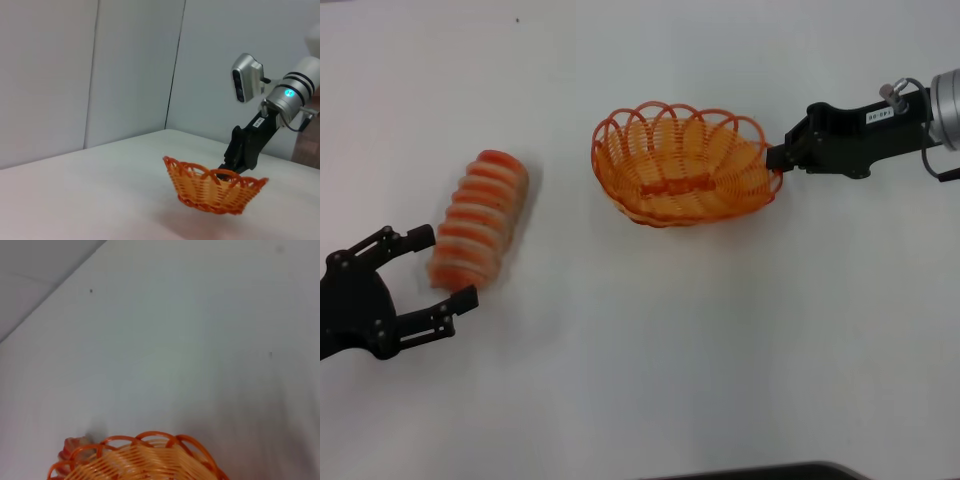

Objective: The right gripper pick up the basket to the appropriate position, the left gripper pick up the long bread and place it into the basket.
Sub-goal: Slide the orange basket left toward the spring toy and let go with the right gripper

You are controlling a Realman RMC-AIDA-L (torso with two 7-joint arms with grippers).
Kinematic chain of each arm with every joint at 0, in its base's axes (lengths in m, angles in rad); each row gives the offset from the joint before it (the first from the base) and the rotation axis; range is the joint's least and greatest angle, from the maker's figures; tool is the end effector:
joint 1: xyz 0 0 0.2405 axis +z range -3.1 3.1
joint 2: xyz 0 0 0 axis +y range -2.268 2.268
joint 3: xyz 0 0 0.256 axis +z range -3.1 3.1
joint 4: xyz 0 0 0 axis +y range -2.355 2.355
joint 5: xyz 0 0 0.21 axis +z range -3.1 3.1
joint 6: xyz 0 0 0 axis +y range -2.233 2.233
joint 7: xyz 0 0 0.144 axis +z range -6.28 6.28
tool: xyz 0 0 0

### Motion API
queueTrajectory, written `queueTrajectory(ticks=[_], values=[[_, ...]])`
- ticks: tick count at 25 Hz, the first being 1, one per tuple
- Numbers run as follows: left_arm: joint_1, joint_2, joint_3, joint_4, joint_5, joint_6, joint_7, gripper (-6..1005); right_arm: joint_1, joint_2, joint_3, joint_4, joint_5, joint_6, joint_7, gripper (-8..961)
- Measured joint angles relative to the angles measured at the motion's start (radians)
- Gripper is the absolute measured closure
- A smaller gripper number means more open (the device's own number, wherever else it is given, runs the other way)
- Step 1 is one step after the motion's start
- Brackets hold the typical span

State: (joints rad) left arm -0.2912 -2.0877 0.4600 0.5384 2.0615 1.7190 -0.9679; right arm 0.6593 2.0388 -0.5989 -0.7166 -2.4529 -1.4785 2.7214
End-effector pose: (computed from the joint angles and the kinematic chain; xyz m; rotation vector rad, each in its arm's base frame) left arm -0.3297 0.2345 -0.0011 -2.5839 -0.5277 -0.8050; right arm 0.2830 0.3596 0.0170 -1.9727 2.1887 0.3271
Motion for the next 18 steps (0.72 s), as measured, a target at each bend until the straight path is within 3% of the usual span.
queueTrajectory(ticks=[9, 18], values=[[0.002, -0.001, 0.0, 0.0, 0.0, -0.002, 0.012, 79, -0.024, 0.042, -0.008, -0.004, -0.001, 0.053, 0.054, 909], [0.001, -0.004, 0.002, 0.0, 0.001, 0.001, 0.015, 78, -0.025, 0.047, -0.004, 0.005, 0.014, 0.082, 0.051, 907]])
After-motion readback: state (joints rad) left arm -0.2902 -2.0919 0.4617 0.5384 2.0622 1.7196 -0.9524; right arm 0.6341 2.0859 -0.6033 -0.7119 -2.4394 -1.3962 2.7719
